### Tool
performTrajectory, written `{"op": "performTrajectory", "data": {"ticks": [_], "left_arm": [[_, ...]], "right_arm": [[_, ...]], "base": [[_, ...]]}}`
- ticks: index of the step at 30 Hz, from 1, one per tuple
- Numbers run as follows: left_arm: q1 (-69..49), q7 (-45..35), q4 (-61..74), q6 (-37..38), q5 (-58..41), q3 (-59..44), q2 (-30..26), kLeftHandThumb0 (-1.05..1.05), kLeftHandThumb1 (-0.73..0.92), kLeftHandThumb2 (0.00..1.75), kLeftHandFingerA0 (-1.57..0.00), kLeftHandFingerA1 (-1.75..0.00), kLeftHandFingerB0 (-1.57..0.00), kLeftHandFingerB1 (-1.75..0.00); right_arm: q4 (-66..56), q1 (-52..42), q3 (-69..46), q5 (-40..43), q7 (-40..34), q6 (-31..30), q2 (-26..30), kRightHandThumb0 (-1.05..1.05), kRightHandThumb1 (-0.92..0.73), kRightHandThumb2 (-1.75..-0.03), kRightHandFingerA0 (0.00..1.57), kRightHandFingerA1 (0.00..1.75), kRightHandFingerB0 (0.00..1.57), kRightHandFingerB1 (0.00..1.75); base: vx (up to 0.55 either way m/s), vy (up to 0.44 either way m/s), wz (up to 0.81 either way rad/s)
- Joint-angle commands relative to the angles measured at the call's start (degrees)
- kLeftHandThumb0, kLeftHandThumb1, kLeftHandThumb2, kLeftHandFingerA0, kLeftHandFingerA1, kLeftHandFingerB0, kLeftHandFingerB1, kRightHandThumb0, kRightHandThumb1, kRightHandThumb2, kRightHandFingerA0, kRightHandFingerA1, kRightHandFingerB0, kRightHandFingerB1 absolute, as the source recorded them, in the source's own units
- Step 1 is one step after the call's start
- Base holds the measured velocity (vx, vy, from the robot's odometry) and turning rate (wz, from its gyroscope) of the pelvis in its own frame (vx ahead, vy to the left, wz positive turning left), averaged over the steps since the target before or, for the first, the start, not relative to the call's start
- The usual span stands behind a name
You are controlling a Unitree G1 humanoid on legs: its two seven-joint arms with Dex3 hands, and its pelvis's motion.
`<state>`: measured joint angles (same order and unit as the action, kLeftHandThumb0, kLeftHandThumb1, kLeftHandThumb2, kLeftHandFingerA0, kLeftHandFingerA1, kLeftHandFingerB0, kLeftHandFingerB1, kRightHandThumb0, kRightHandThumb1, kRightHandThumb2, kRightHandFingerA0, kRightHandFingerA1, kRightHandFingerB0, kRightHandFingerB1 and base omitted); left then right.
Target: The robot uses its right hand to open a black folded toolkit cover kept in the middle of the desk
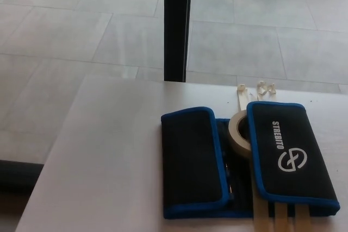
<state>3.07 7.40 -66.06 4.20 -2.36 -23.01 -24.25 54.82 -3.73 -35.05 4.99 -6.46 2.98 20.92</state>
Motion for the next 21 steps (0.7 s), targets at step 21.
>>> {"op": "performTrajectory", "data": {"ticks": [21], "left_arm": [[2.32, 6.25, -4.95, 2.43, -4.26, -5.70, -2.51, -0.44, 0.51, 0.55, -0.73, -0.76, -0.76, -0.55]], "right_arm": [[-2.14, 16.34, -32.12, 25.11, -3.97, -7.01, 17.03, -0.52, -0.66, -0.60, 0.90, 1.75, 0.18, 0.49]], "base": [[0.00, 0.000, 0.00]]}}
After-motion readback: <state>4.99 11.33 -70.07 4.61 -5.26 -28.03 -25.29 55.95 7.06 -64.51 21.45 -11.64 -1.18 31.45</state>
